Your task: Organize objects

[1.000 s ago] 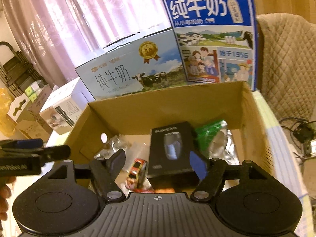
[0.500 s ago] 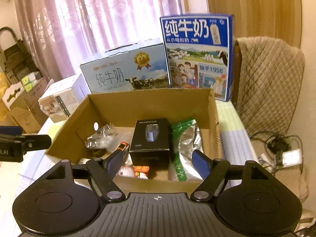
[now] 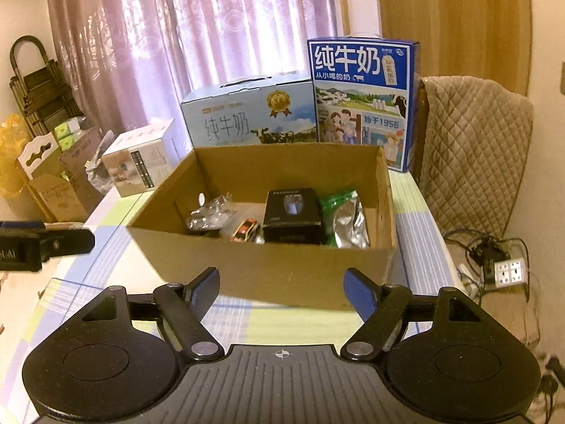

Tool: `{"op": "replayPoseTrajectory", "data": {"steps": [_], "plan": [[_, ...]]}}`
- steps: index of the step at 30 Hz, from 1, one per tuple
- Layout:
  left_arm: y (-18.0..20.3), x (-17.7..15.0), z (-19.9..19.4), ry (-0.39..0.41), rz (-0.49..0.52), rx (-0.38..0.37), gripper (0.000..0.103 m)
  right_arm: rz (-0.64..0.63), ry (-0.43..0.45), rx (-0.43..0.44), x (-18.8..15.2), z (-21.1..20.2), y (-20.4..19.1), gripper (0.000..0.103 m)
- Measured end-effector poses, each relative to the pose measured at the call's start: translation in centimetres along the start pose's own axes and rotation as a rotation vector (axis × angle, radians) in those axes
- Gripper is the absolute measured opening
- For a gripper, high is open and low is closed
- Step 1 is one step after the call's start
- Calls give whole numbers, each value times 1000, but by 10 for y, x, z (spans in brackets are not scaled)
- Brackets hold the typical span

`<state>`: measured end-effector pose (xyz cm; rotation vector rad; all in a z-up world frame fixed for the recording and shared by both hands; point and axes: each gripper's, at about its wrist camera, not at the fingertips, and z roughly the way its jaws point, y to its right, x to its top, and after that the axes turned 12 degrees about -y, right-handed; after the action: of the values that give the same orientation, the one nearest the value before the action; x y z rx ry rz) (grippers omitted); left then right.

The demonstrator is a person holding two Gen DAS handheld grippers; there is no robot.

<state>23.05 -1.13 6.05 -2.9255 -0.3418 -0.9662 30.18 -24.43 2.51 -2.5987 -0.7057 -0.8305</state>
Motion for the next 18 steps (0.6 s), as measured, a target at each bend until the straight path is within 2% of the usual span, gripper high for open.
{"op": "replayPoseTrajectory", "data": {"steps": [8, 18], "plan": [[-25, -44, -29, -46, 35, -27, 102, 80, -20, 22, -38, -30, -29, 74], [-41, -97, -55, -89, 79, -73, 102, 103, -43, 20, -95, -61, -66, 74]]}}
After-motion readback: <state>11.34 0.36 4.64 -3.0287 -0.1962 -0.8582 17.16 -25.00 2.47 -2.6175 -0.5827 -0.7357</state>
